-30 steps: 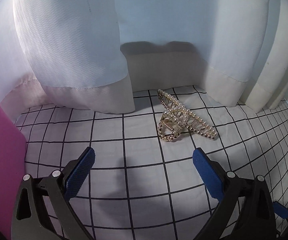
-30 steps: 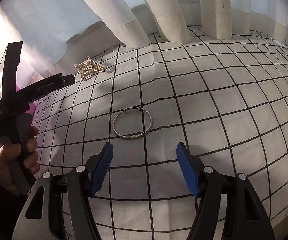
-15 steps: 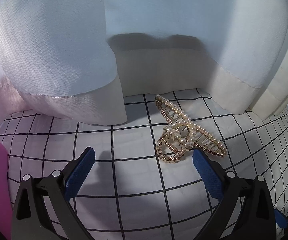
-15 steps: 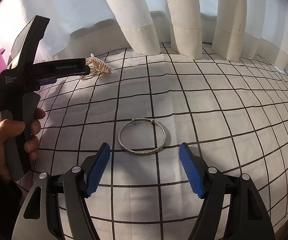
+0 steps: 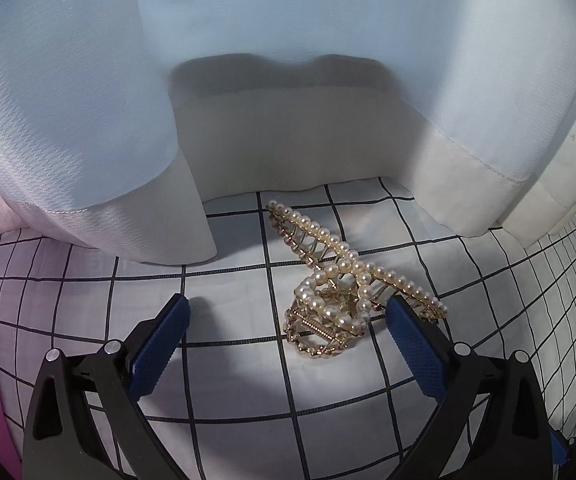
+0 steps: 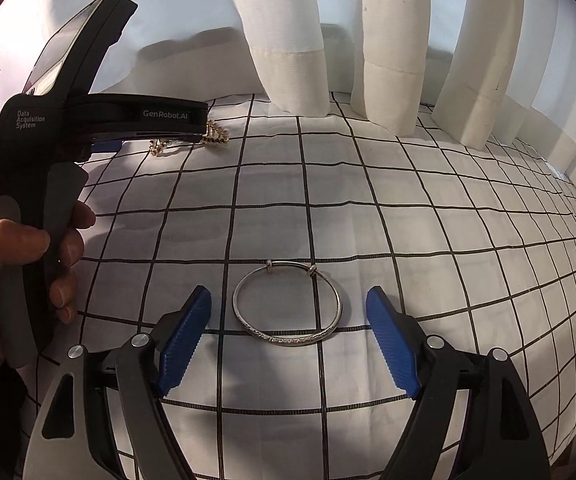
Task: Organize jewelry
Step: 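Grasp the gold pearl claw clip with the left tool while the right tool grasps the silver bangle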
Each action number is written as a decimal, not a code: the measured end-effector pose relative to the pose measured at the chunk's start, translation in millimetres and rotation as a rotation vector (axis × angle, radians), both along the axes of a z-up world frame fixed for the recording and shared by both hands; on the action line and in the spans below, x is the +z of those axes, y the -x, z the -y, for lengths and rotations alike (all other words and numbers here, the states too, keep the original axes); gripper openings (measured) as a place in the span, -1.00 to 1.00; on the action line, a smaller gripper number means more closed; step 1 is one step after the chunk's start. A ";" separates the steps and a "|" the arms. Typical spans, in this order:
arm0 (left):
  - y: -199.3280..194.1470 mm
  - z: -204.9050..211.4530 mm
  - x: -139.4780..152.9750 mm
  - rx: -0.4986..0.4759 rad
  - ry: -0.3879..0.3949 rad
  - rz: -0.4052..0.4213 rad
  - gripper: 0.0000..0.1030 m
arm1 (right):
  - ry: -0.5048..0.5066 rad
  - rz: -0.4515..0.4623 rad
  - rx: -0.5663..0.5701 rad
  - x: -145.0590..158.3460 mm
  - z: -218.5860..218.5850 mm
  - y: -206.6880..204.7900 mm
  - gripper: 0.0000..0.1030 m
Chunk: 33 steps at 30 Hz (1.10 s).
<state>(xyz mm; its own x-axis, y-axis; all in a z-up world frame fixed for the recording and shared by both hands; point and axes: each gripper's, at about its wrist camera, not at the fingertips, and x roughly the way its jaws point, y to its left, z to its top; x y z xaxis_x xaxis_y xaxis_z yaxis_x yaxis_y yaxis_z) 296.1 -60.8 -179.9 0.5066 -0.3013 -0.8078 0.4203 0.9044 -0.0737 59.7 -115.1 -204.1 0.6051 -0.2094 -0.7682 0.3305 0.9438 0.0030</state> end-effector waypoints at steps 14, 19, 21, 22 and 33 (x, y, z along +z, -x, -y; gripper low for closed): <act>-2.2 14.6 4.5 0.023 -0.056 0.037 0.47 | 0.005 0.012 0.035 1.8 -4.4 -3.1 0.41; 8.8 15.7 7.3 0.005 -0.049 0.061 -0.10 | 0.030 0.017 0.088 3.2 -12.9 -4.8 0.04; 12.3 17.3 6.6 0.000 -0.043 0.063 -0.36 | 0.013 0.025 0.086 3.4 -10.2 -3.5 0.04; 15.2 12.7 7.6 0.002 -0.045 0.065 -0.38 | 0.011 0.026 0.085 3.5 -10.0 -2.6 0.04; 40.5 -22.4 13.3 0.056 0.017 0.044 -0.39 | 0.002 0.045 0.097 6.5 -10.6 10.7 0.04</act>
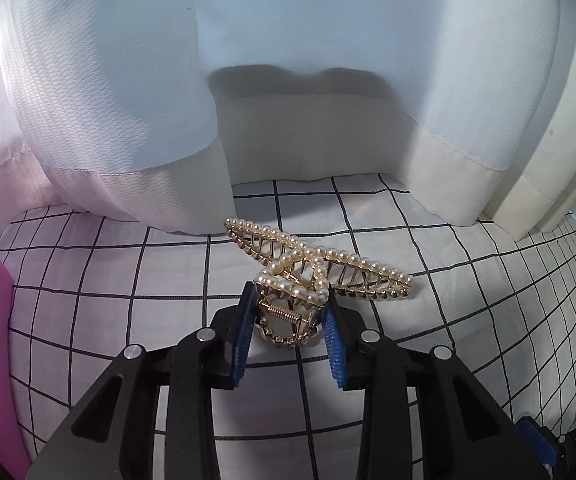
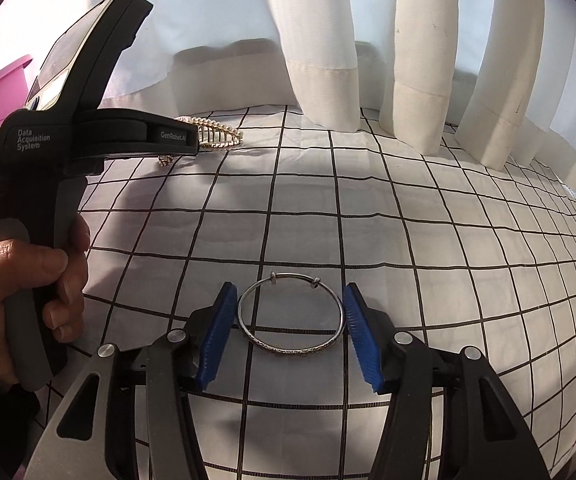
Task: Organize jewelry
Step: 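Grasp the gold pearl claw clip with the left tool while the right tool grasps the silver bangle, then carry the claw clip and silver bangle into the pink tub and open both tools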
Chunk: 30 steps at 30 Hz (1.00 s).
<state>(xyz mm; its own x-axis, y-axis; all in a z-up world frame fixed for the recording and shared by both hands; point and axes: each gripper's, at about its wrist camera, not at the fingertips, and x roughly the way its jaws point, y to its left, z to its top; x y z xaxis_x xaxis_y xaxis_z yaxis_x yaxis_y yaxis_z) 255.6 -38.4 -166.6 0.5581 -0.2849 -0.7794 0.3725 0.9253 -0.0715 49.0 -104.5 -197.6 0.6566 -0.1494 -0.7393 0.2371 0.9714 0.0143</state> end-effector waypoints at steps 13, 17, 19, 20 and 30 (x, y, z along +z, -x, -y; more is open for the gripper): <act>38.4 -18.8 17.2 0.037 0.040 0.013 -0.39 | -0.015 0.017 0.026 8.1 7.6 18.1 0.04; 43.3 -23.9 20.7 0.050 0.052 -0.006 -0.39 | -0.024 0.021 0.038 10.1 11.8 24.8 0.04; 41.8 -22.3 21.8 0.062 0.055 -0.014 -0.40 | -0.028 0.026 0.043 11.2 13.3 28.0 0.03; 43.8 -25.4 26.8 0.067 0.059 -0.017 -0.40 | -0.030 0.028 0.047 12.5 14.2 28.7 0.03; 56.7 -27.0 46.7 0.099 0.062 0.013 -0.40 | -0.032 0.057 0.089 30.4 18.9 38.4 0.04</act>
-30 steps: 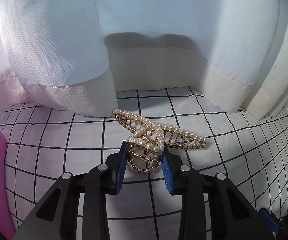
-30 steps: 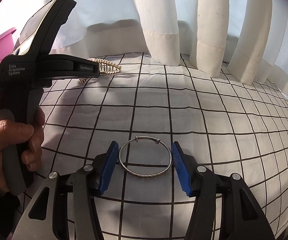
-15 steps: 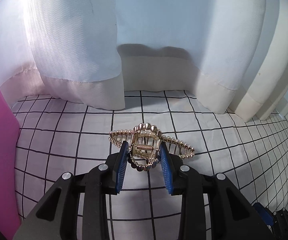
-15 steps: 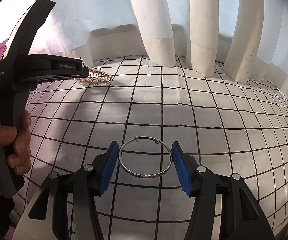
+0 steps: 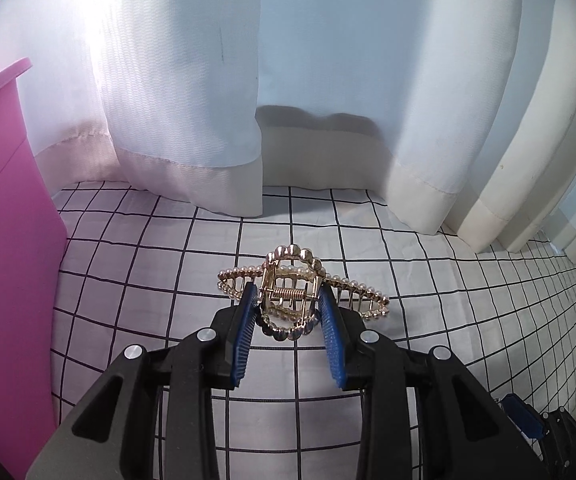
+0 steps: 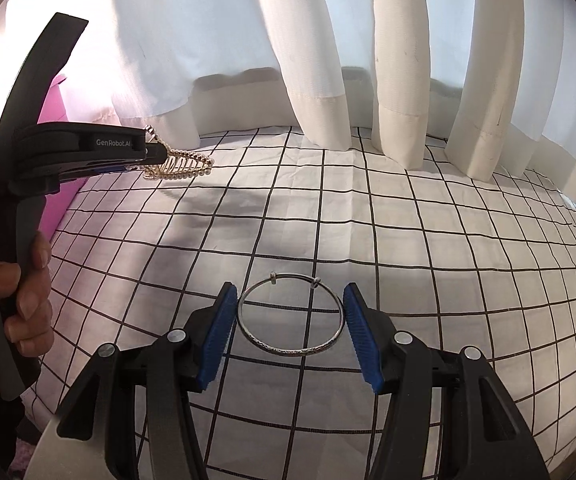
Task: Organize jewelry
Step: 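Carry the claw clip and silver bangle into the pink tub and open both tools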
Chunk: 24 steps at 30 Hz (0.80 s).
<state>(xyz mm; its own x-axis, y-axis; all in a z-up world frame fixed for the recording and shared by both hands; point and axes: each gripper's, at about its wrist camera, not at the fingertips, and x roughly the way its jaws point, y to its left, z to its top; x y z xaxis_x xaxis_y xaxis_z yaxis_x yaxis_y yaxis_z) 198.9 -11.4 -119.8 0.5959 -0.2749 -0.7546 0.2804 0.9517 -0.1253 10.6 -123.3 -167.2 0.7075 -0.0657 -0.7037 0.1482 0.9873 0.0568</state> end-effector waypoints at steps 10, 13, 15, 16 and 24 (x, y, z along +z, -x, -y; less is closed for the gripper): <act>26.9 0.2 51.9 0.030 0.006 0.046 -0.40 | 0.024 0.046 0.063 49.6 6.8 15.3 0.03; 39.1 -4.2 75.8 0.052 0.016 0.070 -0.40 | 0.038 0.069 0.099 70.1 7.0 20.9 0.04; 47.9 -8.5 92.7 0.068 0.025 0.089 -0.40 | 0.042 0.085 0.128 84.0 5.6 23.4 0.04; 52.3 -11.1 101.4 0.081 0.027 0.102 -0.40 | 0.044 0.094 0.144 91.1 4.2 23.9 0.03; 82.4 -48.0 167.0 0.213 0.034 0.195 -0.40 | 0.070 0.192 0.307 154.7 -28.6 18.2 0.04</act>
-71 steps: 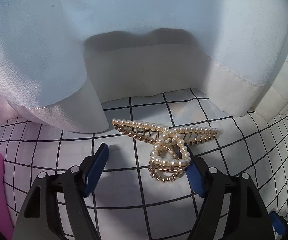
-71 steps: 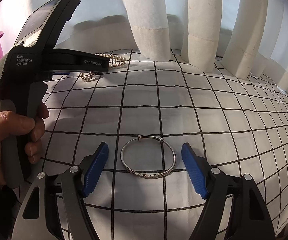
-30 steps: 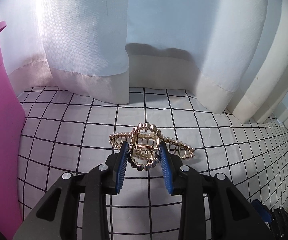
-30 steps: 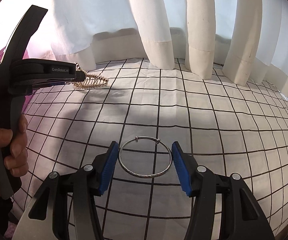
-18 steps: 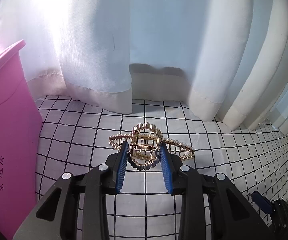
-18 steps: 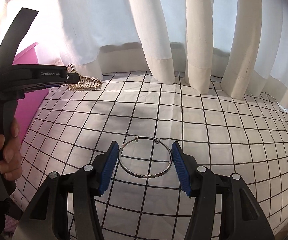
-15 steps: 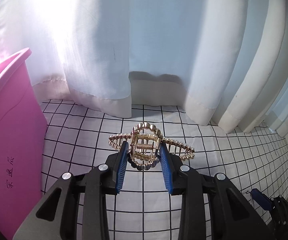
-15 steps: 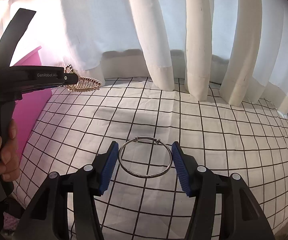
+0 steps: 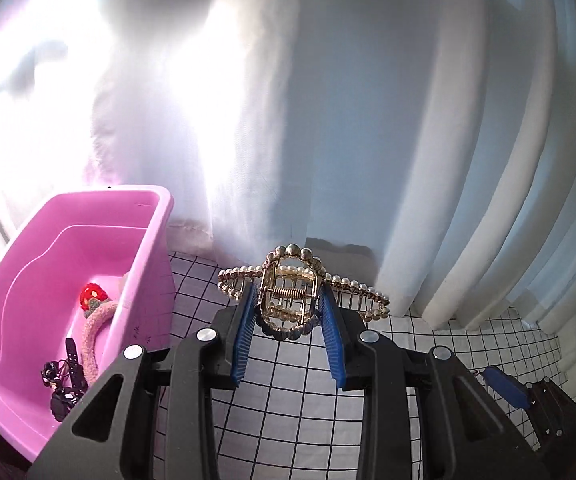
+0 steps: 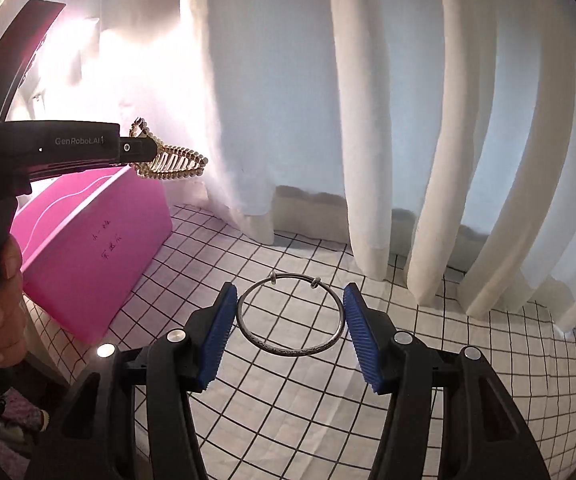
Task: Organize jewelry
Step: 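Carry the claw clip and silver bangle into the pink tub and open both tools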
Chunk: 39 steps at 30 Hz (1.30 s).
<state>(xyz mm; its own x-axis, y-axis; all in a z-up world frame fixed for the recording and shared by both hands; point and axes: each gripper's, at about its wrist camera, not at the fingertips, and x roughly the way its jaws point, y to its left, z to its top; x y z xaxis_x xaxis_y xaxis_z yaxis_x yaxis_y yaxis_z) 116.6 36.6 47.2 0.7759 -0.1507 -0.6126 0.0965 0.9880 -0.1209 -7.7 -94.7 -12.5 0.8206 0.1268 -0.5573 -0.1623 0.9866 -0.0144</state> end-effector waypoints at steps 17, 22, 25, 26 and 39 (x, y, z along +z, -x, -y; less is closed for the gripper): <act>15.3 -165.0 44.4 0.271 -0.064 0.037 -0.40 | -0.067 0.072 0.302 66.8 -164.0 -68.3 0.04; 15.2 -210.4 27.1 0.322 -0.074 -0.026 -0.39 | -0.069 0.039 0.376 69.5 -216.1 -96.1 0.04; 11.6 -231.8 12.4 0.337 -0.073 -0.063 -0.40 | -0.064 0.001 0.407 63.6 -244.8 -111.0 0.04; 11.9 -236.9 6.7 0.335 -0.061 -0.077 -0.40 | -0.064 -0.015 0.414 61.6 -253.8 -117.9 0.04; -20.2 -254.7 -31.3 0.293 -0.066 -0.188 -0.75 | 0.013 -0.257 0.392 15.6 -307.0 -187.3 0.04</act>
<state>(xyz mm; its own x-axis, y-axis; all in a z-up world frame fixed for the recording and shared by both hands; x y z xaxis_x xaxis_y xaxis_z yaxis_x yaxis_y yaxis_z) 136.7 291.3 15.9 0.6528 0.1061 -0.7501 -0.2102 0.9766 -0.0447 179.6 212.3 3.1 0.5472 0.3910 -0.7400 -0.5226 0.8502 0.0628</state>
